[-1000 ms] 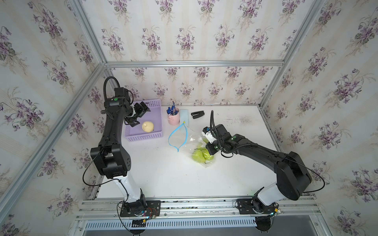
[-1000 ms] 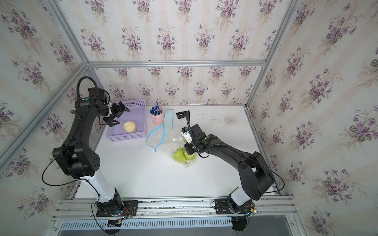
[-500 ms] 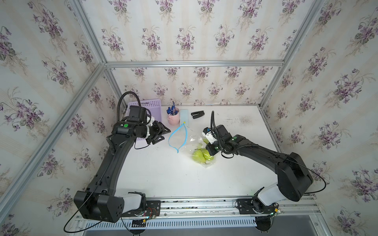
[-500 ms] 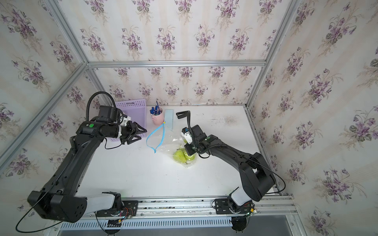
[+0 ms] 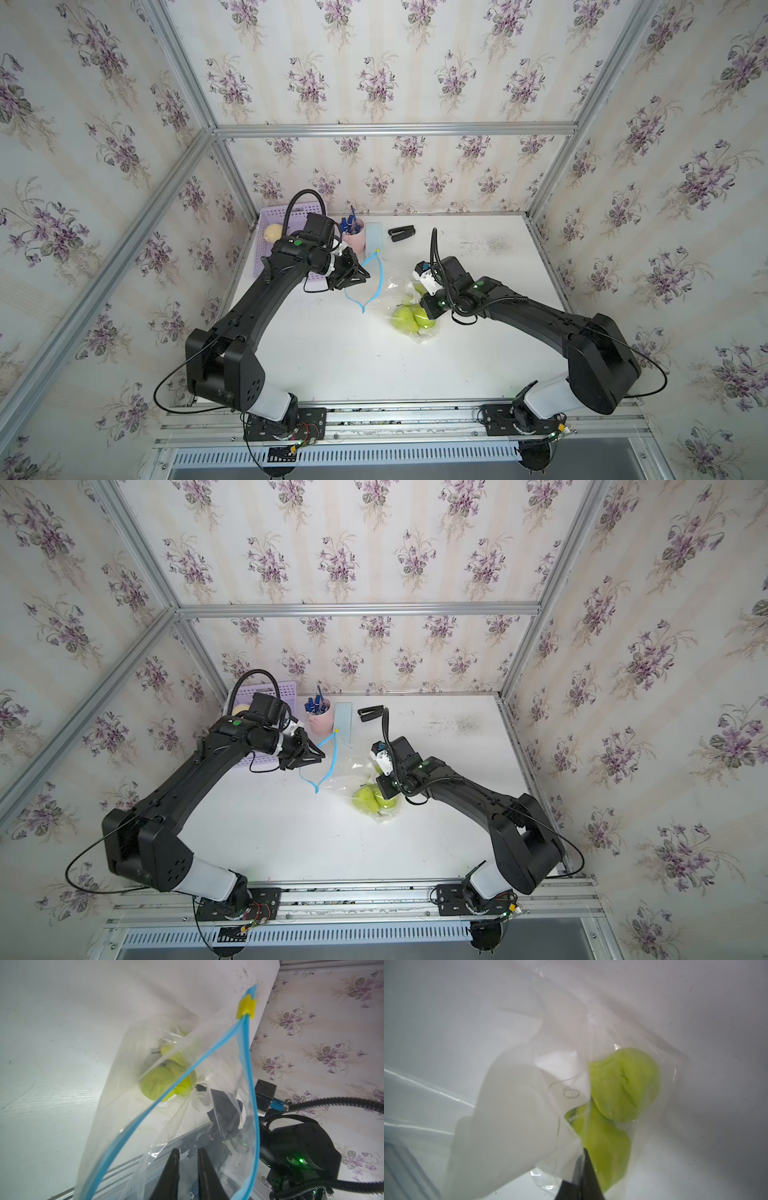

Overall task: Open the zip-top bag and take out the pear
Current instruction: Place the pear in the basket, then pick up the pear from the zipper food storage bag.

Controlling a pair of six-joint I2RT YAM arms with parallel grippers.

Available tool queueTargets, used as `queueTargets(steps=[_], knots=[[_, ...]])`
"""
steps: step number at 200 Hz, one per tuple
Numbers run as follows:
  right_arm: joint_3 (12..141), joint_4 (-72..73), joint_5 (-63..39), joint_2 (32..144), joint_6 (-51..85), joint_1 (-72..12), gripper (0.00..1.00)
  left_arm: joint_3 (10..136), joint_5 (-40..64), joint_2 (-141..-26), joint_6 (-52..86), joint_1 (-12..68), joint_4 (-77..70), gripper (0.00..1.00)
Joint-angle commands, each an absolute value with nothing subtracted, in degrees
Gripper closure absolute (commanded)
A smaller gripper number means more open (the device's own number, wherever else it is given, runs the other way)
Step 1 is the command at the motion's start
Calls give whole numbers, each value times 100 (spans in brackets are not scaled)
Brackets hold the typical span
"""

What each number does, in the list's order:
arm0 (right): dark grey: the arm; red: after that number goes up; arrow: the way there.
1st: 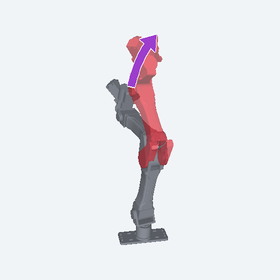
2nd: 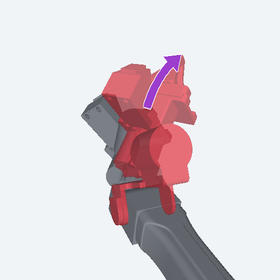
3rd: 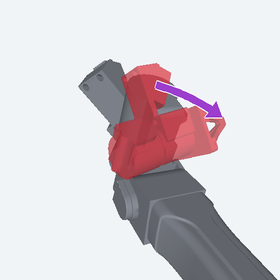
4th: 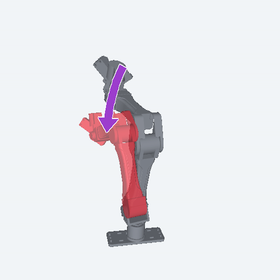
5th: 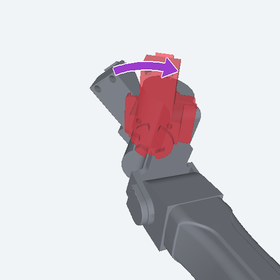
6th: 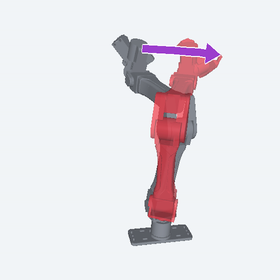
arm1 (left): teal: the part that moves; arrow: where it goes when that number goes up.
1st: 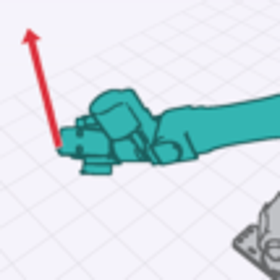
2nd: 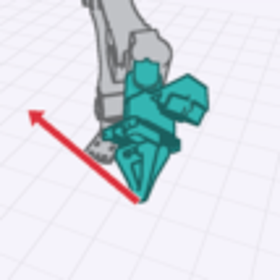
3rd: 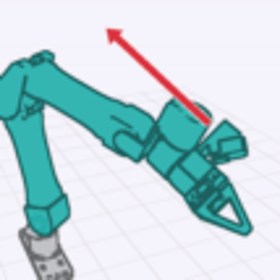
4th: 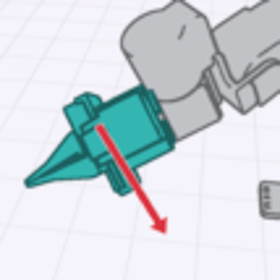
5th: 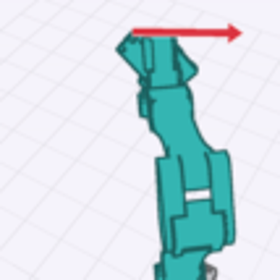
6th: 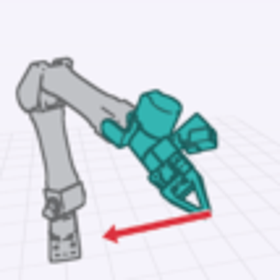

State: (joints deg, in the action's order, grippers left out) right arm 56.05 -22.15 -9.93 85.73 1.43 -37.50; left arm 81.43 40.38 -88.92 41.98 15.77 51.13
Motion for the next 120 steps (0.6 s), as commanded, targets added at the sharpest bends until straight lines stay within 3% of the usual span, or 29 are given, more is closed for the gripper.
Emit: queueTargets(steps=[1, 42, 120], knots=[[5583, -2196, -1057, 8486, 158, -3746, 100, 8198, 3821, -8991, 4026, 1669, 5063, 81], [5555, -2182, -1146, 8447, 172, -3756, 100, 8635, 3934, -9746, 3869, 2317, 5114, 83], [5621, -2129, -1339, 8453, 331, -3748, 100, 7621, 4372, -10177, 3741, 2932, 4473, 78]])
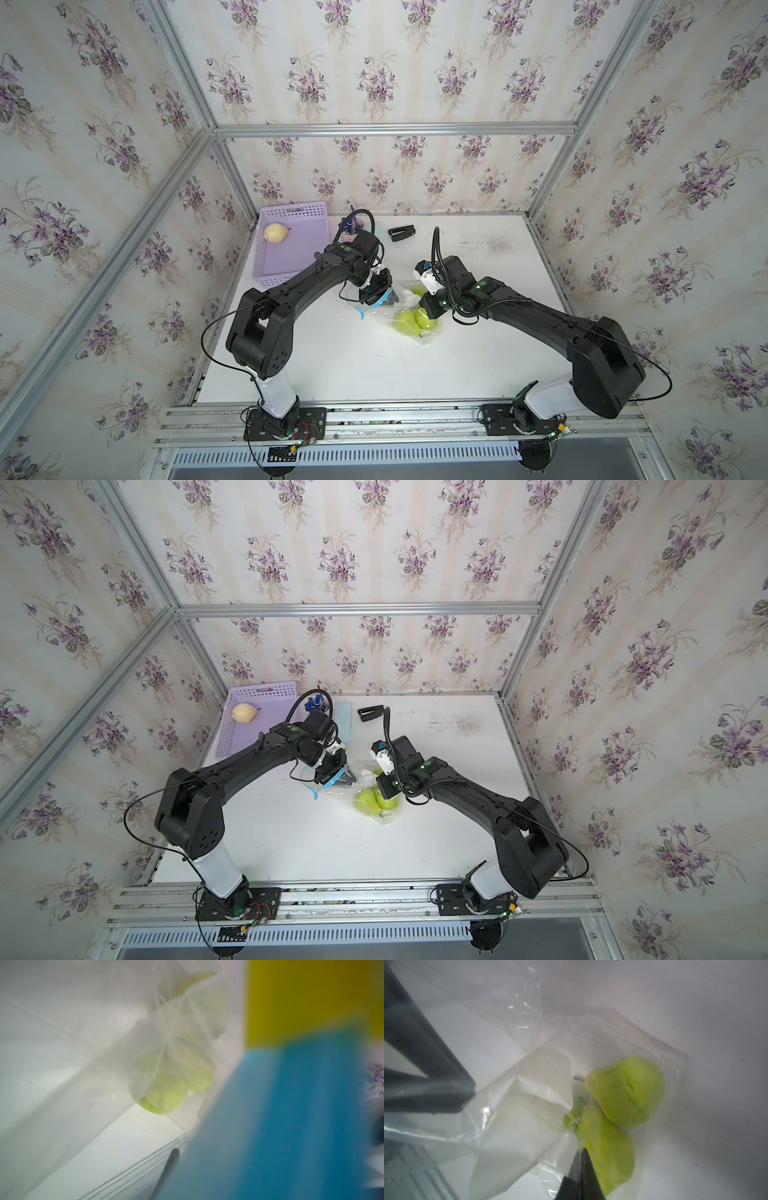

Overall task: Open the zip-top bag and take out the pear
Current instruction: Pick up the pear from the zipper food storage bag.

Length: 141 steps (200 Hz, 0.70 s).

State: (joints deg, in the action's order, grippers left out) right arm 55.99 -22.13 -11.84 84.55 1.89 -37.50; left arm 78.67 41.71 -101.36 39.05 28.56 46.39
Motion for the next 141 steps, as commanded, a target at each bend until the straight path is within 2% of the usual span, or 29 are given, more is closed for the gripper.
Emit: queueTargets(steps=[1, 20, 31, 45, 58, 63, 86, 111, 125, 141], knots=[[5623, -2128, -1338, 8454, 337, -3751, 100, 7607, 4383, -10177, 3738, 2942, 4473, 78], [5600, -2125, -1340, 8470, 426, -3751, 100, 7551, 4412, -10263, 3595, 3168, 4580, 71], [5569, -2107, -1393, 8473, 485, -3753, 100, 7462, 4385, -10283, 3572, 3254, 4605, 64], [5553, -2092, -1389, 8457, 574, -3753, 100, 7241, 4297, -10222, 3646, 3270, 4537, 49], [5529, -2084, -1395, 8409, 655, -3754, 100, 7022, 4072, -10025, 3840, 3261, 4409, 46], [5505, -2084, -1389, 8390, 694, -3754, 100, 6930, 3984, -9899, 3947, 3261, 4325, 41], [5422, -2121, -1386, 8267, 865, -3744, 100, 6750, 3560, -9354, 4337, 3230, 4252, 40], [5338, -2101, -1471, 8127, 1241, -3744, 100, 6658, 2963, -8789, 4672, 3243, 4309, 48], [5300, -2097, -1555, 8054, 1485, -3751, 100, 6667, 2007, -8494, 4883, 3258, 4724, 46], [5163, -1953, -1702, 7902, 1741, -3768, 100, 6213, 1105, -7780, 5528, 3248, 4430, 45]])
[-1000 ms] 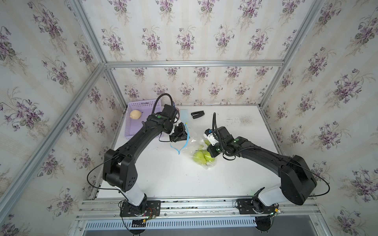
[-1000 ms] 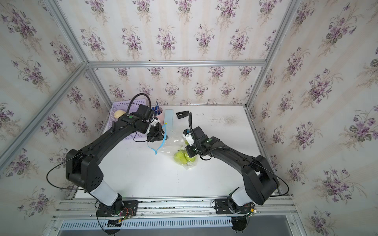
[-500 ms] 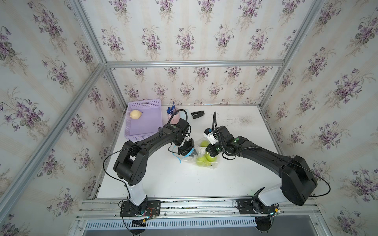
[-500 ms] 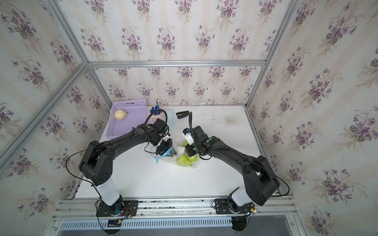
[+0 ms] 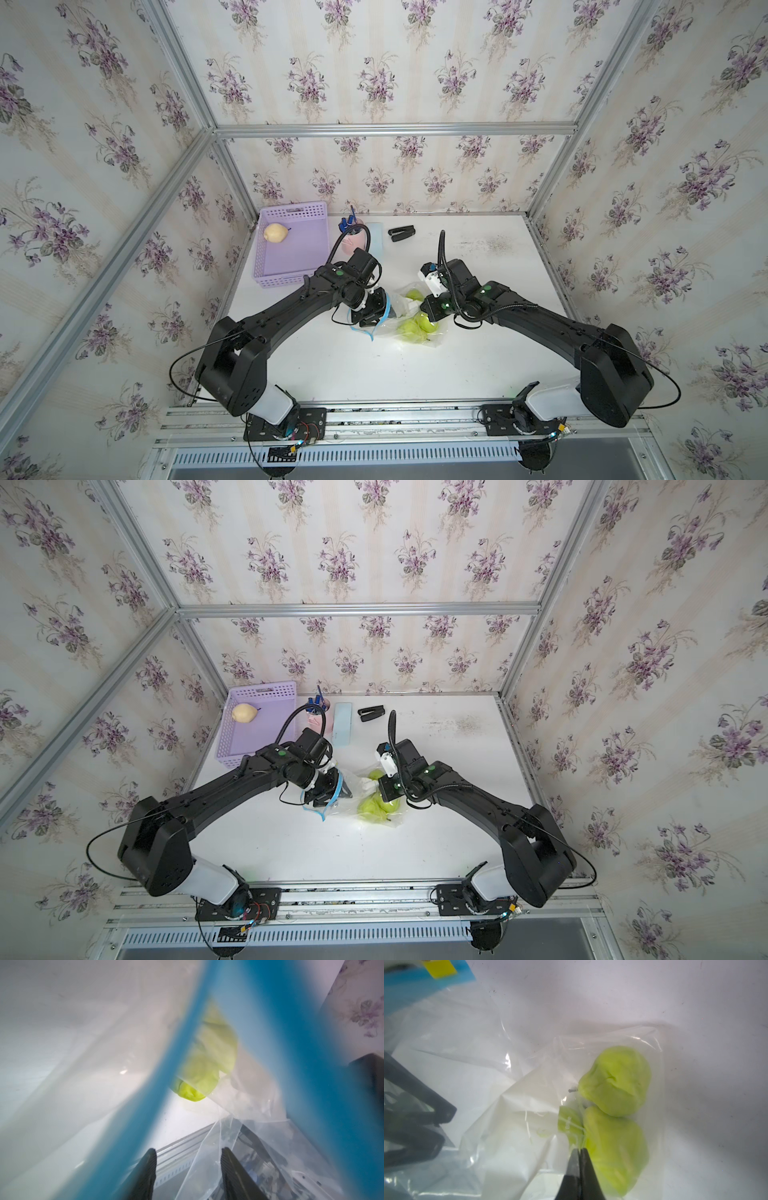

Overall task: Open the zip-top bag and take out the pear
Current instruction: Pick up the pear from the zipper food storage bag.

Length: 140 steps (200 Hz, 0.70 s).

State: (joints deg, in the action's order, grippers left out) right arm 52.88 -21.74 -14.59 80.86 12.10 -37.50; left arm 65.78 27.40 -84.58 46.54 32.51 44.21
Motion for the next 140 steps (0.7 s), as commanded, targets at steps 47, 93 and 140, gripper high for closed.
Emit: queueTargets(steps=[47, 93, 140], knots=[[4917, -1841, -1778, 7684, 1999, -3786, 100, 6205, 1057, -7702, 5950, 3418, 4086, 46], [4933, -1911, -1740, 7752, 1919, -3779, 100, 5773, 1377, -7119, 5846, 3489, 4323, 55], [4776, -1812, -1745, 7629, 2026, -3780, 100, 5609, 2189, -7522, 5979, 3668, 3610, 77]])
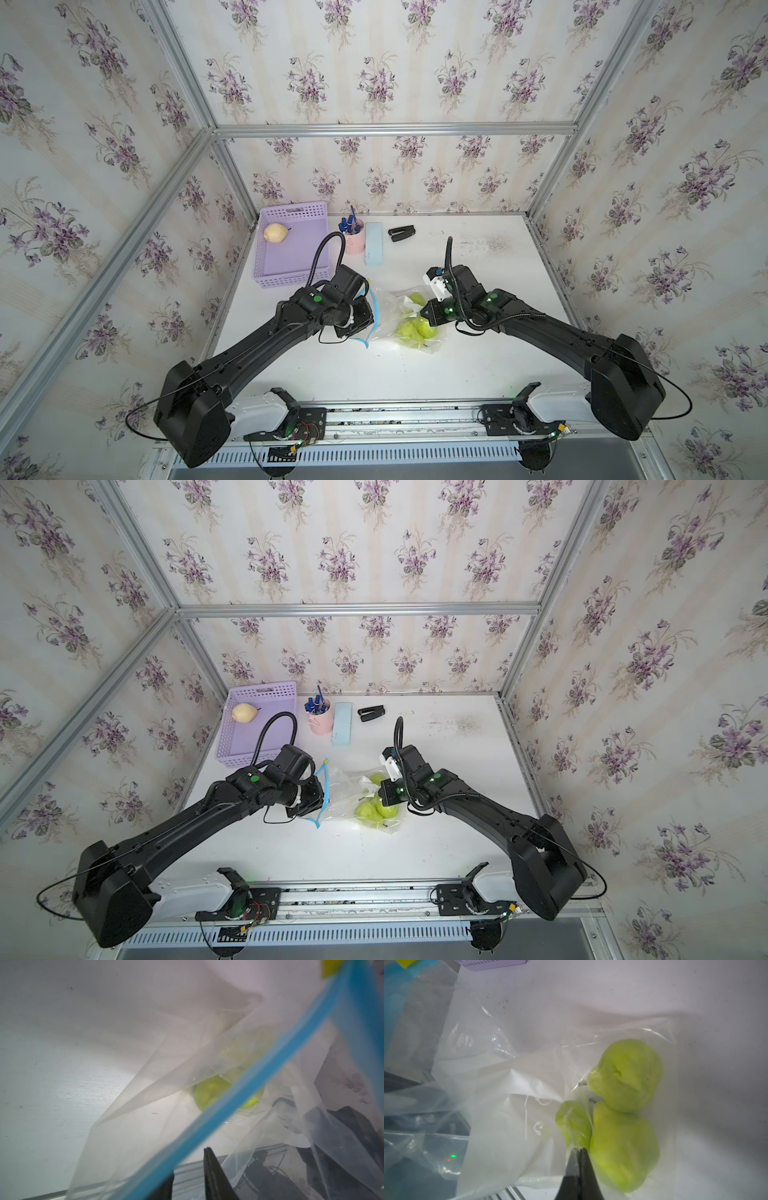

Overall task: Open the zip-top bag and take out the pear
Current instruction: Pick up the pear from the zipper food storage bag.

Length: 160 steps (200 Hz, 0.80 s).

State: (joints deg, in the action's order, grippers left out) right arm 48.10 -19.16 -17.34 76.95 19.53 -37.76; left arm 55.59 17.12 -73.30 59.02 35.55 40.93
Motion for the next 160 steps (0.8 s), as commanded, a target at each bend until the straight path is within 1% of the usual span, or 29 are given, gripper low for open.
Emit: queueTargets(steps=[1, 32, 64, 87, 91, 98, 107, 115, 123, 134, 147, 160], knots=[[4774, -1820, -1742, 7629, 2024, -3779, 100, 5617, 2193, -7532, 5978, 3671, 3603, 77], [4755, -1850, -1745, 7603, 2061, -3784, 100, 5856, 2446, -7970, 5865, 3818, 3460, 78], [4738, -1873, -1761, 7560, 2233, -3779, 100, 5951, 2769, -8503, 5651, 4004, 3374, 85], [4797, -2064, -1828, 7502, 2383, -3775, 100, 5921, 2700, -8677, 5541, 4113, 3411, 86], [4813, -2121, -1820, 7475, 2438, -3771, 95, 5903, 2667, -8696, 5529, 4120, 3431, 86], [4869, -2261, -1826, 7426, 2519, -3742, 84, 5866, 2606, -8710, 5527, 4121, 3460, 84], [4946, -2457, -1857, 7312, 2602, -3691, 71, 5834, 2461, -8682, 5537, 4120, 3530, 79], [4977, -2551, -1946, 7128, 2655, -3638, 63, 5813, 2312, -8599, 5598, 4121, 3579, 76], [4992, -2647, -2001, 6904, 2712, -3562, 58, 5781, 2140, -8456, 5674, 4118, 3596, 73], [4973, -2791, -2106, 6582, 2809, -3395, 55, 5777, 1791, -8215, 5788, 4116, 3710, 68], [4935, -3000, -2300, 6230, 2986, -3165, 53, 5738, 1465, -7860, 5972, 4122, 3780, 67], [4841, -3032, -2801, 6030, 3221, -3163, 54, 5607, 1230, -7566, 6208, 4122, 3703, 67]])
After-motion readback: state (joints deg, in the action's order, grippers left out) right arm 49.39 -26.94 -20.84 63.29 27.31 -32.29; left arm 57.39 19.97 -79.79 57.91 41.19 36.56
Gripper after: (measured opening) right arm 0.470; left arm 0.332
